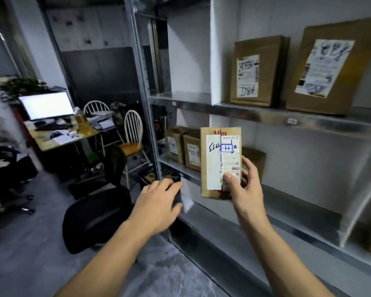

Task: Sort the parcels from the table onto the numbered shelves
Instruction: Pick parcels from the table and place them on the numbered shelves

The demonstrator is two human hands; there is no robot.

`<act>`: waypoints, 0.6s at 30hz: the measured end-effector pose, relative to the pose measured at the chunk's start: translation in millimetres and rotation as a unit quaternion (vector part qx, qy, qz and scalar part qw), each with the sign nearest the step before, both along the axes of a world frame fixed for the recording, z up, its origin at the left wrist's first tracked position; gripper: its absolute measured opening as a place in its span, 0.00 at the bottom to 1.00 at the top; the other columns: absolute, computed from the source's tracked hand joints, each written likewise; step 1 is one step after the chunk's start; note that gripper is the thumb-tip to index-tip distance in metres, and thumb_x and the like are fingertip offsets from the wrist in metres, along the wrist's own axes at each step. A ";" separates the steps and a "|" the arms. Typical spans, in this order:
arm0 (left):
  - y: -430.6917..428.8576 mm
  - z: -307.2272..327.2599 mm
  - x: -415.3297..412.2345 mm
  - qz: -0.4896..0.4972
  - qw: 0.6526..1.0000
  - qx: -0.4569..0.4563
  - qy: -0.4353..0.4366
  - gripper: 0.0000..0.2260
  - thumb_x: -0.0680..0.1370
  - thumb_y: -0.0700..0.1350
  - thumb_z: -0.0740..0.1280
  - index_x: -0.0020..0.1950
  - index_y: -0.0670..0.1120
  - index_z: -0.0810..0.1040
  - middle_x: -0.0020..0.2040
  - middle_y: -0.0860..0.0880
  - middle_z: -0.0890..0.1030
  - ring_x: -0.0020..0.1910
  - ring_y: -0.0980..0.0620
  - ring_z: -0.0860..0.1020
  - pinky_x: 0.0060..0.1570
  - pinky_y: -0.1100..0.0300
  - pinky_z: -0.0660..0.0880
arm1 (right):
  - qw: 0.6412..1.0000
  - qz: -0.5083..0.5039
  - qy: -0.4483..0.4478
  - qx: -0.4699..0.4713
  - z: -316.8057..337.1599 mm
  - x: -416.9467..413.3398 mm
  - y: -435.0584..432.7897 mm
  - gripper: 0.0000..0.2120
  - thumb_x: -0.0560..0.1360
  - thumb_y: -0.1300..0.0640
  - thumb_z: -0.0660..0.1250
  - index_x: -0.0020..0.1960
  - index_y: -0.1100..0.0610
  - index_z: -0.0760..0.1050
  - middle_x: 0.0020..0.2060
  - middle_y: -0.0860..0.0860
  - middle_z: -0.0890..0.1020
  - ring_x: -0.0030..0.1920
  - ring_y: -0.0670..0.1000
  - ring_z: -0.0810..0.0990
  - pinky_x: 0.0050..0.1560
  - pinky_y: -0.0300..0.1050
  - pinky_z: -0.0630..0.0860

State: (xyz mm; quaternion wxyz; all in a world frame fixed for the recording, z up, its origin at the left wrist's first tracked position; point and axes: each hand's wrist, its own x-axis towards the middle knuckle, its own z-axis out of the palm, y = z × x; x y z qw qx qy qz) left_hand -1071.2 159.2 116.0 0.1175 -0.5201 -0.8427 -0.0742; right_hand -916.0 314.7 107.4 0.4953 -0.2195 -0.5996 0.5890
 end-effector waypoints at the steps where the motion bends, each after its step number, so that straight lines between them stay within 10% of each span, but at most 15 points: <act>1: 5.3 4.7 -16.8 0.007 1.000 0.012 0.001 0.26 0.80 0.57 0.58 0.77 0.56 0.58 0.73 0.54 0.64 0.70 0.49 0.64 0.69 0.51 0.62 | 1.000 0.006 0.004 0.013 7.9 -19.4 7.9 0.24 0.79 0.59 0.68 0.68 0.39 0.67 0.62 0.45 0.79 0.57 0.40 0.80 0.55 0.48 0.81; 18: 121.2 54.8 -306.5 -0.027 0.982 0.185 0.008 0.24 0.80 0.56 0.60 0.75 0.55 0.63 0.69 0.54 0.69 0.67 0.51 0.67 0.66 0.53 0.65 | 0.988 -0.045 0.039 0.139 123.3 -300.3 113.5 0.24 0.81 0.57 0.66 0.71 0.40 0.62 0.60 0.40 0.78 0.58 0.38 0.79 0.56 0.44 0.81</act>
